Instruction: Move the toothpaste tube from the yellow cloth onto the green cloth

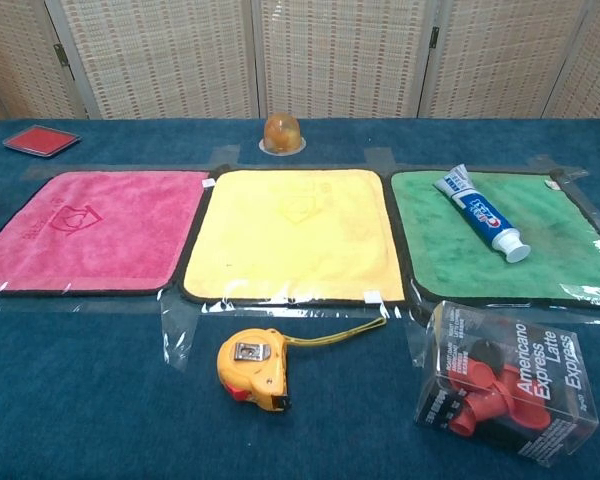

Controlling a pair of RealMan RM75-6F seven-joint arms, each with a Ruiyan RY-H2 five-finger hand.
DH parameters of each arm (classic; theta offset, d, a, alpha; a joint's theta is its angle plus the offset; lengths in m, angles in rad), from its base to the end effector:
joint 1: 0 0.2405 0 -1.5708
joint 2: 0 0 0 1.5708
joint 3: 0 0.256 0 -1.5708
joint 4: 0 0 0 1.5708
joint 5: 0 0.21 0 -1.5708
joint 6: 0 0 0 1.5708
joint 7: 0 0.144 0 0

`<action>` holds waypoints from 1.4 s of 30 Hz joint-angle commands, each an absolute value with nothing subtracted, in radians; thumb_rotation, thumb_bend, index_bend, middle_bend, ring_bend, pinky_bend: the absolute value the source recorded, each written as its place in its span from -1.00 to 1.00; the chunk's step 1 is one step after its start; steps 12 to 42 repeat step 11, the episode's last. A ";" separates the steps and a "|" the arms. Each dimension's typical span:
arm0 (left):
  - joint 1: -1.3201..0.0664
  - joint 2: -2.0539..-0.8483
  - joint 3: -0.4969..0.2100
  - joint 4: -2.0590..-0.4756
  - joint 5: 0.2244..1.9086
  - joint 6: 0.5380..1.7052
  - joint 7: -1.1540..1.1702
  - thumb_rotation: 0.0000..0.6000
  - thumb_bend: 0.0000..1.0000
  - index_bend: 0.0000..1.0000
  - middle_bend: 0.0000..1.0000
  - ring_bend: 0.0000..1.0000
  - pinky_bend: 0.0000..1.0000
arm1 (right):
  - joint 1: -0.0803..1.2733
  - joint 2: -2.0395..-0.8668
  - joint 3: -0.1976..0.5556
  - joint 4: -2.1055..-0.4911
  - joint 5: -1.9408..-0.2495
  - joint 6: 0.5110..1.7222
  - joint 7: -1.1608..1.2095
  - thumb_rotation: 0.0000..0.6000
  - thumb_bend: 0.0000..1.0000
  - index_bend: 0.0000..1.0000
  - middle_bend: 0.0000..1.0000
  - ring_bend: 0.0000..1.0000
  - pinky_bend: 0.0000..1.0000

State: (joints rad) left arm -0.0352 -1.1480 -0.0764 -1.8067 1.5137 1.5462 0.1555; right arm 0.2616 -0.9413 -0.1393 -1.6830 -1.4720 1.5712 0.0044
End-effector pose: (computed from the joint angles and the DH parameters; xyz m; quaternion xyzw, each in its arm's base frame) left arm -0.2707 0.1689 0.1478 -0.5619 -0.3953 -0.4215 0.5919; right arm -0.2931 -0.1952 0.2013 0.6478 -0.3340 0.3693 0.5765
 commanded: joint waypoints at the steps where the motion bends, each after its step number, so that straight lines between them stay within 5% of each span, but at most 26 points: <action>1: -0.042 -1.155 -0.083 -1.814 1.509 1.546 0.165 1.00 0.19 -0.48 -0.76 -0.85 -1.00 | 0.178 -0.983 -0.153 -1.635 -1.532 1.653 0.058 1.00 -0.03 -0.78 -0.73 -0.74 -1.00; 42: -0.049 -1.168 -0.082 -1.830 1.502 1.547 0.186 1.00 0.19 -0.49 -0.76 -0.85 -1.00 | 0.097 -1.057 -0.138 -1.550 -1.621 1.719 0.118 1.00 -0.10 -0.80 -0.74 -0.74 -1.00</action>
